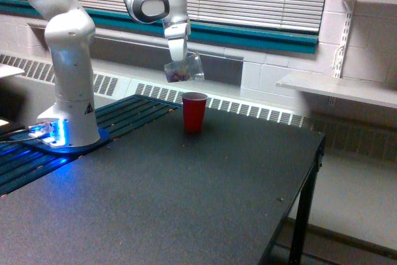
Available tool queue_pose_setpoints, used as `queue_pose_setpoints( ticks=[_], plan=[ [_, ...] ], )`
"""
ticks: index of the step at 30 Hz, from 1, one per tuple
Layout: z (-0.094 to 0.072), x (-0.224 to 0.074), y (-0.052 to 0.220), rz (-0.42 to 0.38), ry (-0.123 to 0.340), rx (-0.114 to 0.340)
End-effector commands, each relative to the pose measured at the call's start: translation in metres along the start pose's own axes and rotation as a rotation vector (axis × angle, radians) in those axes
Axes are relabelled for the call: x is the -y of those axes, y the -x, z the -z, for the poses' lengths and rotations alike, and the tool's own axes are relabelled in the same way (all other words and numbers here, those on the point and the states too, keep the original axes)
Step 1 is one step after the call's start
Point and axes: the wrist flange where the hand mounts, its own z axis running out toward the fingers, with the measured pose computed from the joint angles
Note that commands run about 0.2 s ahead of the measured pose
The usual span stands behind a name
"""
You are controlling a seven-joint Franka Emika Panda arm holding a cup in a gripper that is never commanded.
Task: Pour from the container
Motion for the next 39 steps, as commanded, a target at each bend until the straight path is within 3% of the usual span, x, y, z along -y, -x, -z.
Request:
queue_pose_setpoints(
  ticks=[1, 10, 27, 39],
  plan=[
    [-0.019, -0.014, 0.010, -0.009, 0.053, 0.036],
    [-0.030, -0.012, 0.015, 0.001, 0.075, 0.072],
    [-0.053, 0.020, 0.011, 0.063, 0.103, 0.124],
    [-0.060, 0.050, 0.008, 0.122, 0.111, 0.134]
  ],
)
